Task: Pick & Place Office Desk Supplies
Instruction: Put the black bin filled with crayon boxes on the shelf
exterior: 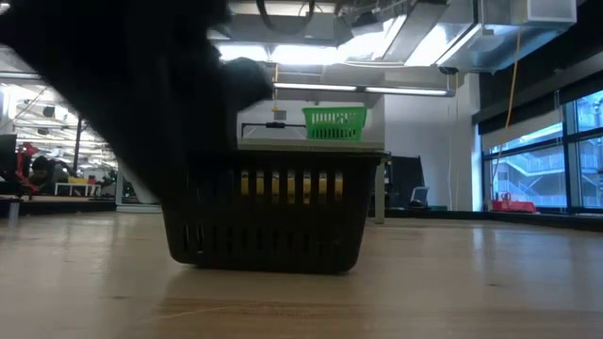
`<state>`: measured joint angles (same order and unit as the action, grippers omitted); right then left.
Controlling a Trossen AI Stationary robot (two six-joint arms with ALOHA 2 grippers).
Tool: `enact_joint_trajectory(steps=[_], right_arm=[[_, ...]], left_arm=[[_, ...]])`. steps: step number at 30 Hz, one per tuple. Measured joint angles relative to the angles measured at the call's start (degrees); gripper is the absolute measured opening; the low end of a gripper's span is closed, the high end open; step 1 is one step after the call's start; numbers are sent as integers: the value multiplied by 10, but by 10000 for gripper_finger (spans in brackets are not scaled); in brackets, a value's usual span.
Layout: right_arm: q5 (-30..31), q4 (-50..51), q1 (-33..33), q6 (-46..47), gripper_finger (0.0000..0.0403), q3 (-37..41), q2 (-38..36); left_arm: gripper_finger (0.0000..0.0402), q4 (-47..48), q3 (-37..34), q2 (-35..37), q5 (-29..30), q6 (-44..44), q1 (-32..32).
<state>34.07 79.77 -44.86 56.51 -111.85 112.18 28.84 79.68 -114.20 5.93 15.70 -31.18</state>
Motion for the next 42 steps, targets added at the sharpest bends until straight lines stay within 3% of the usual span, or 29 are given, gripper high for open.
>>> enact_joint_trajectory(steps=[10, 21, 25, 30, 35, 42], right_arm=[[0, 0, 0, 0, 76, 0, 0], [-1, 0, 0, -5, 76, 0, 0], [2, 0, 0, -6, 76, 0, 0], [15, 0, 0, -8, 76, 0, 0], [16, 0, 0, -19, 76, 0, 0], [41, 0, 0, -21, 76, 0, 0]], left_arm=[[135, -9, 0, -21, 13, 16, 3], [14, -27, 3, -59, 18, 31, 5], [4, -18, 3, -53, 36, 42, 0], [2, 82, 29, -30, 57, 65, -11], [2, 228, 114, -19, 90, 79, -23], [2, 360, 208, -18, 143, 78, -25]])
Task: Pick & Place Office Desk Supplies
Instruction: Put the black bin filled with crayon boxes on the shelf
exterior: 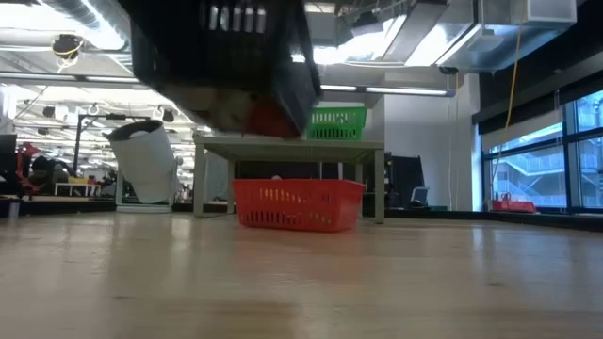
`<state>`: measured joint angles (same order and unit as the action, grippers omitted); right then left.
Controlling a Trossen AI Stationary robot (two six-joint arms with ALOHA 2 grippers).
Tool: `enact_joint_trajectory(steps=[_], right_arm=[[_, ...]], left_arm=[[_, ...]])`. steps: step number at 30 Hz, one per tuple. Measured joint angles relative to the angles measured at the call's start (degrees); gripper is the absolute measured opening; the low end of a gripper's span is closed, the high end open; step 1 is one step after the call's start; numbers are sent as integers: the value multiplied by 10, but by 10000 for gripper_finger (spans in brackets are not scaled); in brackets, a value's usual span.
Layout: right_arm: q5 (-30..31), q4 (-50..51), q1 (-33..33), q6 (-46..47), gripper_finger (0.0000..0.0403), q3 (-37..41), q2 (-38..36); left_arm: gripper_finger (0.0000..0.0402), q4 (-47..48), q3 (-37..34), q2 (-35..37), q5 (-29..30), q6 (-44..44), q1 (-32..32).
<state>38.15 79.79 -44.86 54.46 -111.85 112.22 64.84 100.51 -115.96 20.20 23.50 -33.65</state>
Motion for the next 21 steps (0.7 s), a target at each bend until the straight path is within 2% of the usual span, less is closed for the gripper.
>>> enact_joint_trajectory(steps=[6, 11, 17, 21], right_arm=[[0, 0, 0, 0, 76, 0, 0], [0, 0, 0, -11, 76, 0, 0], [0, 3, -1, -14, 76, 0, 0], [-1, 4, -5, -27, 76, 0, 0]], left_arm=[[2, 107, 24, 10, 45, 14, 17], [2, 138, 24, 47, 70, 6, 57], [2, 119, -31, 141, 88, -44, 138], [2, 14, -129, 230, 56, -94, 214]])
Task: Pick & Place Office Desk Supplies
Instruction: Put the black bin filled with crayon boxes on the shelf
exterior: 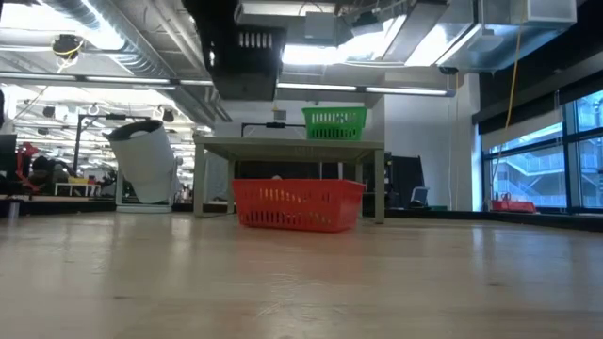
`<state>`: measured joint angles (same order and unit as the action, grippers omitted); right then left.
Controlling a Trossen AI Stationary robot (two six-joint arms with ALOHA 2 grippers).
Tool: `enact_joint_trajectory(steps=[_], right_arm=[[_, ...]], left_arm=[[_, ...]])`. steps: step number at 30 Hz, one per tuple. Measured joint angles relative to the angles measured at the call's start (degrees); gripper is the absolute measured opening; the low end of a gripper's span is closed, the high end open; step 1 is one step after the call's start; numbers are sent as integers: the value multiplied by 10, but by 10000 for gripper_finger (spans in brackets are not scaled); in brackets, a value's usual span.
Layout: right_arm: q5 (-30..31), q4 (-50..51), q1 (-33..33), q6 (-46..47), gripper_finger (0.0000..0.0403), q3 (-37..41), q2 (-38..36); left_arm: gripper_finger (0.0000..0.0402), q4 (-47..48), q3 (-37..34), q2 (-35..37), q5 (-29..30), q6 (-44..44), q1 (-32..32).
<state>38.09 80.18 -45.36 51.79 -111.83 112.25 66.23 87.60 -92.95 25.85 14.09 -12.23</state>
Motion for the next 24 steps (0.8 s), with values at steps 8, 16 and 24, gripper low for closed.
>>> enact_joint_trajectory(steps=[8, 16, 24], right_arm=[[-11, 3, -2, -2, 76, 0, 0], [-12, 2, -2, -2, 76, 0, 0], [-10, 3, -2, -9, 76, 0, 0]], left_arm=[[2, -167, -147, 100, -133, -118, 180], [2, -192, -146, 75, -199, -240, 281], [2, -213, -145, 43, -220, -314, 321]])
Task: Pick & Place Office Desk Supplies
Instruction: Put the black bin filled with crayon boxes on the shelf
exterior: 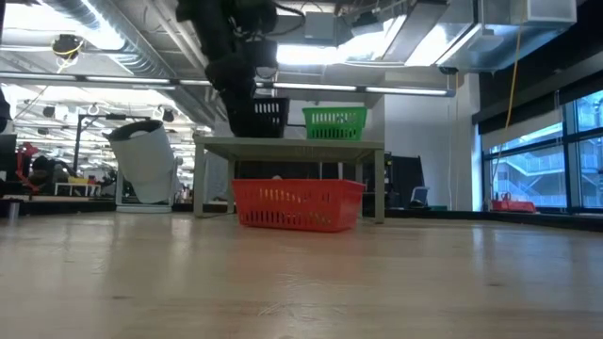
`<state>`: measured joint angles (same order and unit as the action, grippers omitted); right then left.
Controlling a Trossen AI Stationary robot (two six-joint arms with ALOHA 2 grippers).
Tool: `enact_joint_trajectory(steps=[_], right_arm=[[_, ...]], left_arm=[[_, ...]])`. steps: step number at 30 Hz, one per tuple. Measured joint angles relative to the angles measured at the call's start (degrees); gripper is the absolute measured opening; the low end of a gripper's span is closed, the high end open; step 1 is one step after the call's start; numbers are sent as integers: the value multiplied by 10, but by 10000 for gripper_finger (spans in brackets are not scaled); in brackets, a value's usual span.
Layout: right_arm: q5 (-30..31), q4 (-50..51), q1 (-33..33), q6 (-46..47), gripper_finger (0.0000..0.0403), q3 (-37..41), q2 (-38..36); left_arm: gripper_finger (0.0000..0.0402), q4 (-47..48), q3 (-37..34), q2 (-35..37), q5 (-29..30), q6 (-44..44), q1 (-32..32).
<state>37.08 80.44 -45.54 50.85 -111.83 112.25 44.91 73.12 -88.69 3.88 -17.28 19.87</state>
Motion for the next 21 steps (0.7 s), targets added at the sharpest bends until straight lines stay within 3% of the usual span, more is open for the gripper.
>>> enact_joint_trajectory(steps=[21], right_arm=[[0, 0, 10, -10, 76, 0, 0]], left_arm=[[2, -41, 19, -32, -40, -79, 42]])
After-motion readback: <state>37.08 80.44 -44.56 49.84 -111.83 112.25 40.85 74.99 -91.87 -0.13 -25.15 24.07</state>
